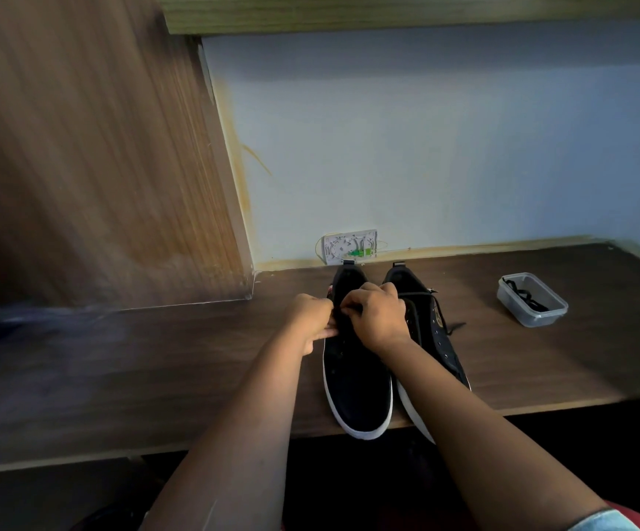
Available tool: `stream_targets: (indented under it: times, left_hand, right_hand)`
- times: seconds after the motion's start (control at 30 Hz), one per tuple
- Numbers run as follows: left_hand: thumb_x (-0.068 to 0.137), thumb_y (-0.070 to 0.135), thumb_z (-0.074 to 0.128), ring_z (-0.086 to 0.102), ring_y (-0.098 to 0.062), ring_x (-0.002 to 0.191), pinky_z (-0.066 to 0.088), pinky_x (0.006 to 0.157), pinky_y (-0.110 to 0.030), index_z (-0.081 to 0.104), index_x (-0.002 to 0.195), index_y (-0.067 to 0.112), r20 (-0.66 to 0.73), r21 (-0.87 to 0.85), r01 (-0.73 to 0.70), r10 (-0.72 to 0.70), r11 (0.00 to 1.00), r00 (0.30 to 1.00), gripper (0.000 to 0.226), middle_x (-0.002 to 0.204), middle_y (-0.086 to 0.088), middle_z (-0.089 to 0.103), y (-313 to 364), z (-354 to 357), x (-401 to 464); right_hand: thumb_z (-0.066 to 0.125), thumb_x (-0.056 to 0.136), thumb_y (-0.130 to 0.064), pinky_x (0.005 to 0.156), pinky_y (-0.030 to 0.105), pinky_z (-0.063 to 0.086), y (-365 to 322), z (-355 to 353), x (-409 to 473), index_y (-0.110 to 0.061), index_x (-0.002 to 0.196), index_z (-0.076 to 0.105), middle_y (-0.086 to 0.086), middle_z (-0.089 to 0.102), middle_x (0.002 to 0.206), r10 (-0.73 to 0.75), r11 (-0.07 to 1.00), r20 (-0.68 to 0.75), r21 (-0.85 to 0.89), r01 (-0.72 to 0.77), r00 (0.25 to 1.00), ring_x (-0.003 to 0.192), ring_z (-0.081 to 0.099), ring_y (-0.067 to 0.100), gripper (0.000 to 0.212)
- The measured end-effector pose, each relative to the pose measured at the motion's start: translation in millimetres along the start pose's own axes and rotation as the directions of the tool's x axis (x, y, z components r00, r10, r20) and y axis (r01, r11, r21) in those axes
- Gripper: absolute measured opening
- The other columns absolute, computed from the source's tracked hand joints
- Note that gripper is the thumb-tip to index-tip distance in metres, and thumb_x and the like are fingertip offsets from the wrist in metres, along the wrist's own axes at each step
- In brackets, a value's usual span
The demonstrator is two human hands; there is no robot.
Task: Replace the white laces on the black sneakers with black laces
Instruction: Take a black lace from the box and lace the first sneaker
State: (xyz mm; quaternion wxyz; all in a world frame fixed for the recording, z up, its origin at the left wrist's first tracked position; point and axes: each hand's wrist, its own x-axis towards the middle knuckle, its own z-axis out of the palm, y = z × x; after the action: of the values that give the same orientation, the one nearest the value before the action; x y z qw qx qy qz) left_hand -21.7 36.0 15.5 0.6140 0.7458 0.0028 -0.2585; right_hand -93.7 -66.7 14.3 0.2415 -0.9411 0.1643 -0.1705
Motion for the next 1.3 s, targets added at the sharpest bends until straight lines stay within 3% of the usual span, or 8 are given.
stream_targets:
  times: [0.4,0.57,0.67,0.87,0.93,1.07,1.17,1.3]
  left_hand:
    - [0.084,-0.01,0.056,0.065,-0.027,0.075,0.058,0.053,-0.027,0.061,0.064,0.007,-0.031,0.078,-0.08,0.083,0.994,0.996,0.027,0.082,-0.016,0.064,-3.7,4.0,3.2]
    - [0.091,-0.004,0.059,0.063,-0.017,0.065,0.056,0.061,-0.024,0.059,0.081,0.002,-0.01,0.006,-0.094,0.094,0.996,0.996,0.011,0.074,-0.013,0.061,-7.2,1.4,6.5]
    - [0.09,-0.005,0.058,0.065,-0.019,0.064,0.058,0.057,-0.022,0.06,0.073,0.003,-0.042,0.036,-0.139,0.141,0.99,0.989,0.019,0.074,-0.015,0.064,-6.7,1.6,6.1]
    - [0.082,0.007,0.06,0.07,-0.025,0.072,0.06,0.078,-0.042,0.056,0.066,0.007,-0.15,0.045,-0.124,0.129,0.991,0.98,0.016,0.071,-0.014,0.065,10.8,-16.9,-0.2]
    - [0.091,0.011,0.055,0.069,-0.023,0.069,0.059,0.067,-0.032,0.05,0.071,0.012,-0.32,-0.005,-0.13,0.121,0.992,0.939,0.02,0.076,-0.007,0.064,23.5,-44.9,-3.0]
    - [0.093,0.028,0.048,0.064,-0.039,0.102,0.049,0.075,-0.036,0.059,0.106,0.005,-0.612,0.427,0.021,0.272,0.904,0.743,0.029,0.109,-0.02,0.065,31.2,-92.5,-11.1]
    - [0.091,0.032,0.05,0.05,-0.035,0.122,0.044,0.089,-0.038,0.057,0.122,0.016,-0.461,0.738,0.183,0.286,0.65,0.84,0.035,0.129,-0.013,0.056,22.2,-77.8,-22.6]
    - [0.093,0.028,0.056,0.035,-0.025,0.135,0.028,0.111,-0.047,0.054,0.128,0.031,0.077,0.849,-0.236,0.332,0.473,0.94,0.036,0.136,0.004,0.054,11.5,-30.8,-14.8]
  right_hand:
    - [0.047,0.094,-0.02,0.084,0.04,0.029,-4.8,-2.7,3.8,-0.025,0.106,0.065,-0.002,0.053,0.106,-0.093,0.941,0.069,-0.32,0.111,0.993,0.108,0.036,0.027,0.022]
    - [0.052,0.095,-0.026,0.081,0.035,0.024,2.1,-5.0,4.7,-0.029,0.107,0.069,-0.008,0.058,0.11,-0.093,0.984,0.057,-0.145,0.1,0.994,0.111,0.035,0.025,0.021]
    - [0.053,0.095,-0.027,0.08,0.034,0.023,3.9,-6.9,4.2,-0.03,0.107,0.07,-0.008,0.061,0.11,-0.115,0.982,0.06,-0.145,0.123,0.991,0.111,0.035,0.025,0.021]
    - [0.057,0.093,-0.032,0.088,0.039,0.026,8.2,-15.2,6.6,-0.034,0.117,0.062,-0.01,0.066,0.109,-0.054,0.994,0.116,-0.089,0.065,0.992,0.118,0.034,0.024,0.025]
    - [0.055,0.095,-0.034,0.093,0.041,0.029,13.9,-20.8,8.4,-0.036,0.12,0.058,-0.016,0.064,0.105,-0.033,0.999,0.139,-0.014,0.035,0.99,0.12,0.033,0.02,0.026]
    - [0.04,0.099,-0.011,0.095,0.029,0.033,31.8,-34.8,9.9,-0.03,0.122,0.059,-0.012,0.067,0.107,-0.004,0.978,0.084,0.206,-0.013,0.996,0.119,0.036,0.019,0.035]
    - [0.035,0.095,0.001,0.09,0.022,0.031,39.1,-38.5,8.2,-0.019,0.125,0.059,0.001,0.065,0.113,0.053,0.984,0.052,0.17,-0.061,0.997,0.12,0.039,0.024,0.043]
    - [0.049,0.096,-0.019,0.105,0.038,0.038,37.4,-28.6,9.2,-0.029,0.128,0.056,0.013,0.046,0.129,0.191,0.98,0.152,0.018,-0.196,0.97,0.117,0.047,0.034,0.035]
